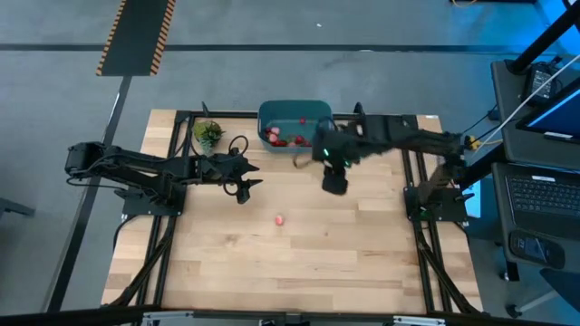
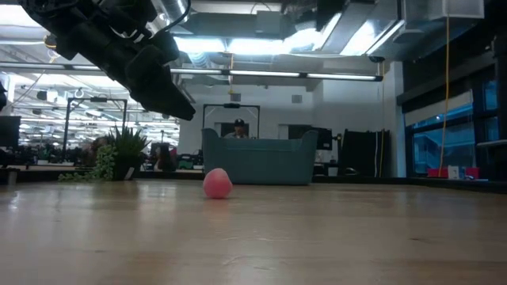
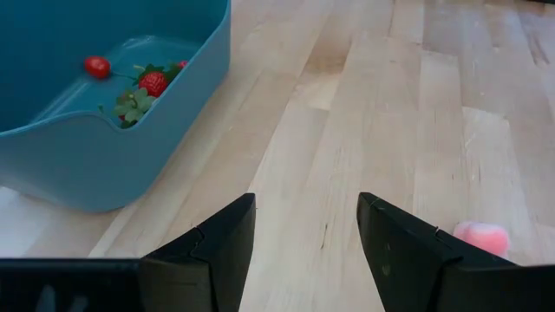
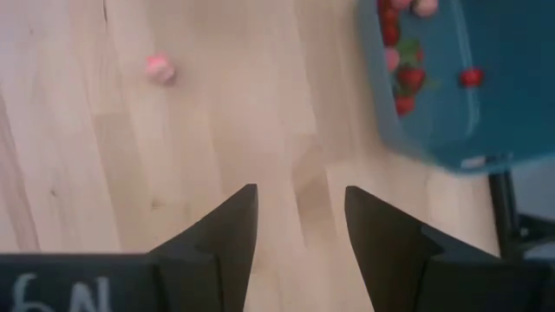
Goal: Pick and placing Produce into tupperware
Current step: Put the pink peach into the blue bin
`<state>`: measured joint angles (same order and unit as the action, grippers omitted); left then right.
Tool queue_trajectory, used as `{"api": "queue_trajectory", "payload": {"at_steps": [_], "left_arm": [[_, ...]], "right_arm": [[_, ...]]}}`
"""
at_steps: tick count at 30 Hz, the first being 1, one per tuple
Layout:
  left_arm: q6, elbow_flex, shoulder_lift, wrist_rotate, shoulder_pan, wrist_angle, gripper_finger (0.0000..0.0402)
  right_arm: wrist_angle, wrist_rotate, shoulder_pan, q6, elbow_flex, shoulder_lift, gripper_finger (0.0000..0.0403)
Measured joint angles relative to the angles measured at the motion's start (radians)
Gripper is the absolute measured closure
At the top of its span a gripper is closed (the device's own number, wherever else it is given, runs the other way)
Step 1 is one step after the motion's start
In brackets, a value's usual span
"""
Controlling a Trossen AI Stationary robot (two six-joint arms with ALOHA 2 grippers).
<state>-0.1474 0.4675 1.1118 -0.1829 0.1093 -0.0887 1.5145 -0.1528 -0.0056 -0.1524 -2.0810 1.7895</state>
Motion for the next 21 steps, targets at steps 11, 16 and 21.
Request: {"api": "queue_trajectory", "payload": {"at_steps": [11, 16, 21], "left_arm": [[0.000, 0.000, 0.000, 0.000, 0.000, -0.001, 0.0205], [0.000, 0.000, 0.000, -0.009, 0.000, -0.001, 0.0205], [0.000, 0.000, 0.000, -0.010, 0.000, -0.001, 0.0205]], "right_arm": [[-0.528, -0.044, 0.254, -0.201, 0.771, -0.401, 0.0226], [-0.850, -0.041, 0.307, -0.210, 1.014, -0.459, 0.0226], [-1.178, -0.040, 0.314, -0.209, 1.180, -0.442, 0.0226]]}}
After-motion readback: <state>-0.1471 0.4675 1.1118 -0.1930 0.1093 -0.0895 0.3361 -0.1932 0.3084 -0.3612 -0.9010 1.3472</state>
